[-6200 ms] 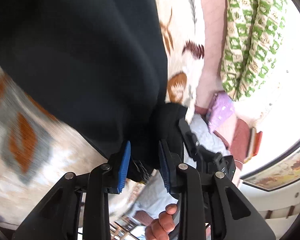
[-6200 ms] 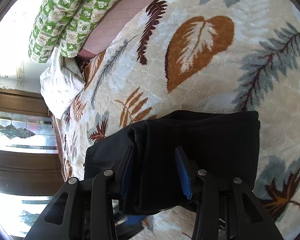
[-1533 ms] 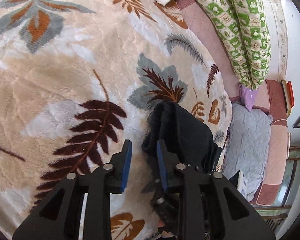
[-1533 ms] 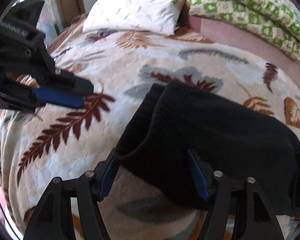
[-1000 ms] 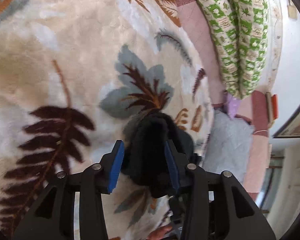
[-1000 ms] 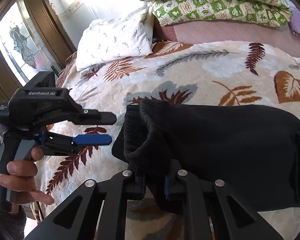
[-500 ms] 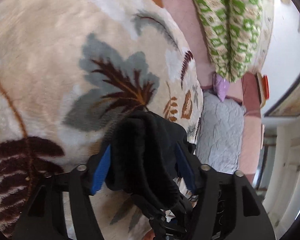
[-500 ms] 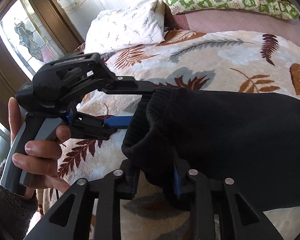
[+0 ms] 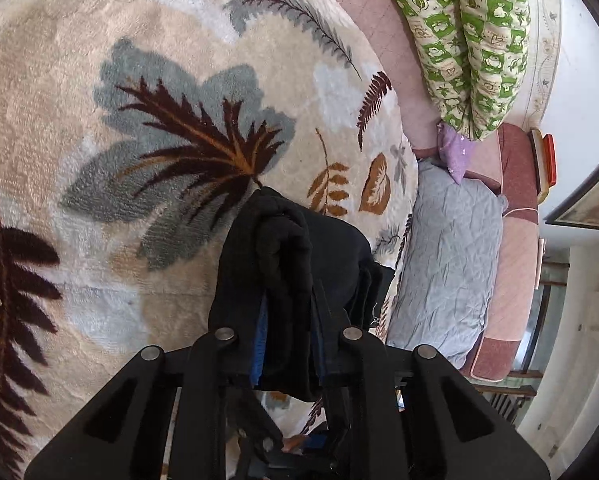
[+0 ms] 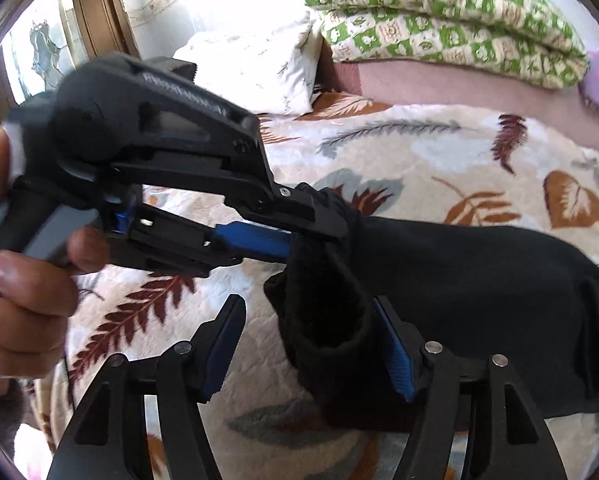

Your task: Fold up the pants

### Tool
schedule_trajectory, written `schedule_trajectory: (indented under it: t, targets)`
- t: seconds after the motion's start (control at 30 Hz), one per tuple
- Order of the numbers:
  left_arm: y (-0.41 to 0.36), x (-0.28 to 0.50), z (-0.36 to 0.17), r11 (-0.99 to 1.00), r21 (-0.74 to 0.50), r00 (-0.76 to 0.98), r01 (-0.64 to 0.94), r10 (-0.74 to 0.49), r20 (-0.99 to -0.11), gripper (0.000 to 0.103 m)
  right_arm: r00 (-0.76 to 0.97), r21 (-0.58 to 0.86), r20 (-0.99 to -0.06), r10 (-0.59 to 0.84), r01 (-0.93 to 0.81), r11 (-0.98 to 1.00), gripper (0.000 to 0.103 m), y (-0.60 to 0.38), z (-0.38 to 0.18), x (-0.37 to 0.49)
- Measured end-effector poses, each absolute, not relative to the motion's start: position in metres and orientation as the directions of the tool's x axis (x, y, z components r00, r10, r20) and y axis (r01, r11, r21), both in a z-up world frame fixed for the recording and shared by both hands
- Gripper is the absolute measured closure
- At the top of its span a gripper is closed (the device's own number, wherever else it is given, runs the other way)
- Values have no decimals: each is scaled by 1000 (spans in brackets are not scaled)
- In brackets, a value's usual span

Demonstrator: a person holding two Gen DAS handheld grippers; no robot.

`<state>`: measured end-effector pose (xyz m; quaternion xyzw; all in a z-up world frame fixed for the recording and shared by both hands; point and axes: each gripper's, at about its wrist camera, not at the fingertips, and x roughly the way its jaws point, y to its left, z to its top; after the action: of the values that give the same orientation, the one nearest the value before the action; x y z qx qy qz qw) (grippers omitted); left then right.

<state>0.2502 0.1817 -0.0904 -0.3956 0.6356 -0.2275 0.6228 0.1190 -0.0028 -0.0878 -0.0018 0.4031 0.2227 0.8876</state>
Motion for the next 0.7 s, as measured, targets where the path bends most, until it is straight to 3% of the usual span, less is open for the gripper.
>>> schedule_trajectory:
  t: [0.03, 0.07, 0.1, 0.13, 0.17, 0.4, 0.7]
  targets:
    - [182, 249, -89, 578, -784, 93, -224, -789, -608, 87, 583, 164, -719, 378, -386, 908, 38, -2, -89, 121]
    - [181, 249, -90, 567, -790, 97, -234, -795, -599, 87, 587, 164, -720, 370, -374, 913, 46, -3, -90, 124]
    - [180, 247, -90, 552, -797, 102, -244, -803, -587, 87, 584, 181, -718, 379, -369, 912, 56, -6, -90, 127]
    - [180, 244, -89, 533, -807, 110, -256, -813, -572, 87, 569, 220, -713, 409, -373, 901, 77, -9, -90, 129]
    - [179, 242, -87, 523, -811, 118, -260, -817, -565, 87, 552, 263, -709, 438, -369, 891, 81, -15, -89, 131]
    - [137, 227, -44, 495, -842, 142, -213, -837, -528, 87, 573, 378, -638, 514, -349, 858, 81, -56, -61, 119]
    - [-1, 222, -10, 555, -824, 56, -112, -825, -563, 87, 644, 540, -539, 543, -231, 809, 81, -169, -30, 104]
